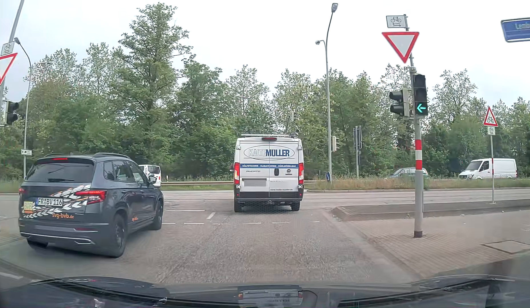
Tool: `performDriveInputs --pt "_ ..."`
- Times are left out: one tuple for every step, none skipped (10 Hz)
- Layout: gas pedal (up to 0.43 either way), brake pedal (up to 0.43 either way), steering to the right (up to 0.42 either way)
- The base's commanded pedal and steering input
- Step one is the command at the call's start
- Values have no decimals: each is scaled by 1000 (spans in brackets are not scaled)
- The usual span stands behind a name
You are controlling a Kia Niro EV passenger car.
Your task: Follow the waypoints while adhering to traffic rules and regulations
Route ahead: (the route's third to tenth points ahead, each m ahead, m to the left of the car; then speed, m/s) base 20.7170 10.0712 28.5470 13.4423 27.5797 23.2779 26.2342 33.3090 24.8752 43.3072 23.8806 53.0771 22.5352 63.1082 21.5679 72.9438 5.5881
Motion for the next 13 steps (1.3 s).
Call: performDriveInputs --pt "138 0 -4" --pt "138 0 -6" --pt "138 0 -8" --pt "138 0 -9" --pt "138 0 -12" --pt "138 0 -16" --pt "130 0 -18" --pt "130 0 -18" --pt "118 0 -19" --pt "110 0 -19" --pt "98 0 -20" --pt "98 0 -21" --pt "98 0 -21"
